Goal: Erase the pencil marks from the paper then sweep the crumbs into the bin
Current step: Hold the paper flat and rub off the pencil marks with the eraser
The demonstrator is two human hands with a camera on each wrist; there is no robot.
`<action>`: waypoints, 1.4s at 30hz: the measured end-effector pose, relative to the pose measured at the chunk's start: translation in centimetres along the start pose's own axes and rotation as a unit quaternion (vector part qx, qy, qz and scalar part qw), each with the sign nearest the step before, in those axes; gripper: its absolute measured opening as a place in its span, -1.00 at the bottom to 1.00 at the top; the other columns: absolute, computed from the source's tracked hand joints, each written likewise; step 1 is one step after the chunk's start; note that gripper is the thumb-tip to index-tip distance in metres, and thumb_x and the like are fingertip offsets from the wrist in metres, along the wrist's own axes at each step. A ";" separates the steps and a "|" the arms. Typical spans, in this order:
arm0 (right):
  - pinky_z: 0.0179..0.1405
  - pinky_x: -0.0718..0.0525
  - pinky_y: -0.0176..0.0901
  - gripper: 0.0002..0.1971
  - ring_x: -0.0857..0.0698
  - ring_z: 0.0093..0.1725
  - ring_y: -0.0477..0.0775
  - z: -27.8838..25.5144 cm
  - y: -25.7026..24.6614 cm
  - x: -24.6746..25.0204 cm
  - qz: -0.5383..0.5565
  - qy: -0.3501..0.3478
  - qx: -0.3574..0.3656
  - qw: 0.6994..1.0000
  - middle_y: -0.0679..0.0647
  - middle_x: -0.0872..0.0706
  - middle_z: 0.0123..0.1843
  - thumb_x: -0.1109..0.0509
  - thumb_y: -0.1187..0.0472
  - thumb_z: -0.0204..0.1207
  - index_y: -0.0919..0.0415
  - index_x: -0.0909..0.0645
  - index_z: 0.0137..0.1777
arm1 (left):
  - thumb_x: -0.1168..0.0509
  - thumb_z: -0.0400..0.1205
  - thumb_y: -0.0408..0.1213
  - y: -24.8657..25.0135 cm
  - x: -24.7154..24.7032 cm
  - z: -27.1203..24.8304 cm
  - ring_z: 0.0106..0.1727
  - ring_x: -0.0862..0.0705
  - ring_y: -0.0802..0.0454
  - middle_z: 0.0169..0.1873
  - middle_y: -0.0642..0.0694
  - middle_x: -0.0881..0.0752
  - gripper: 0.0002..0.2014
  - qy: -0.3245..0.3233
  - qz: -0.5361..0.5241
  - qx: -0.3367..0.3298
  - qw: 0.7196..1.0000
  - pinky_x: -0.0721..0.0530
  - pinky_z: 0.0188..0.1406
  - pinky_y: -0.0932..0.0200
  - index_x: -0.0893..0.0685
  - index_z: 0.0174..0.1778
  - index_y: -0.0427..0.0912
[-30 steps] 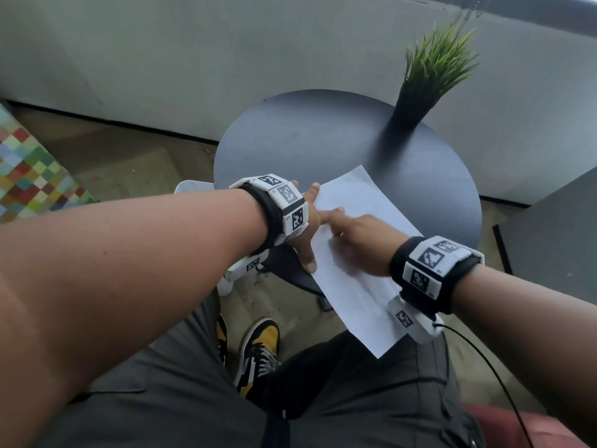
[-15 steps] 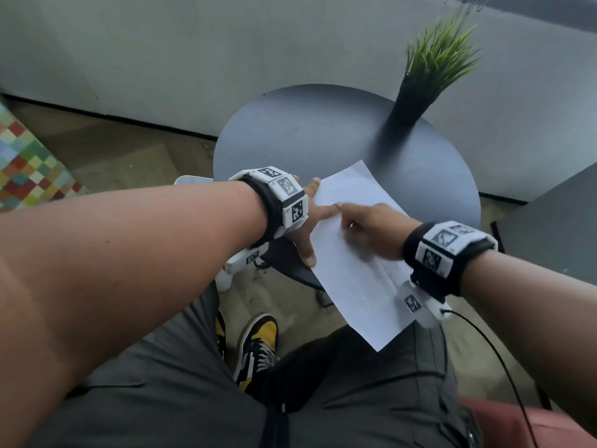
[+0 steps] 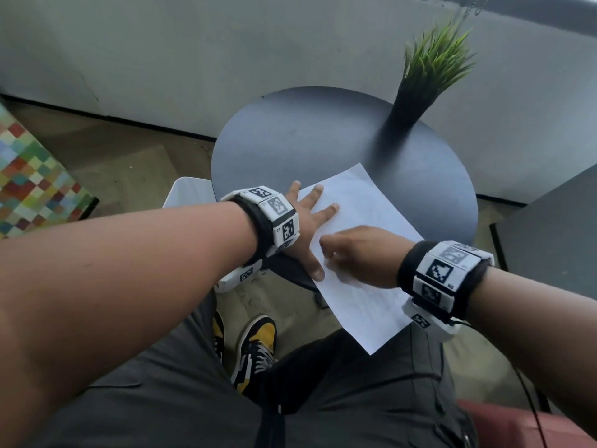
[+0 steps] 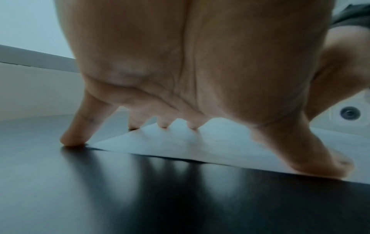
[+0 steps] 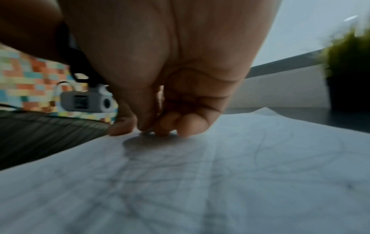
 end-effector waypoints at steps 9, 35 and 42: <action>-0.17 -0.54 0.00 -0.81 -0.58 -0.09 0.25 0.3 1.0 0.3 -0.007 0.048 -0.053 0.997 0.10 -0.62 -0.11 -0.18 0.18 0.60 0.12 -0.39 0.19 | -0.50 0.13 0.50 0.4 0.4 0.4 0.64 0.34 -0.54 0.68 -0.06 0.43 0.37 -0.029 0.009 0.002 1.000 -0.05 0.48 -0.63 0.39 0.62 0.41; -0.09 -0.66 0.13 -0.88 -0.62 -0.11 0.29 -0.7 4.8 1.8 0.012 0.066 -0.138 0.988 0.17 -0.66 -0.12 -0.16 0.15 0.62 0.11 -0.39 0.11 | -0.49 0.10 0.51 0.4 0.3 0.7 0.63 0.33 -0.56 0.68 -0.08 0.44 0.34 -0.021 0.020 -0.008 1.000 -0.07 0.47 -0.63 0.39 0.55 0.54; -0.16 -0.59 0.02 -0.89 -0.56 -0.16 0.20 -1.2 0.0 -0.9 0.018 -0.030 -0.042 0.999 0.09 -0.61 -0.18 -0.21 0.13 0.61 0.03 -0.29 -0.06 | -0.51 0.12 0.48 0.6 0.2 0.6 0.62 0.34 -0.60 0.67 -0.09 0.46 0.34 -0.028 0.031 -0.011 0.999 -0.04 0.47 -0.64 0.39 0.57 0.51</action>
Point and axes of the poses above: each hand's wrist, its own z-axis towards the middle knuckle, its own x-axis out of the back of the hand, y = z × x, the point moved 8 cm from there along z, towards the middle knuckle
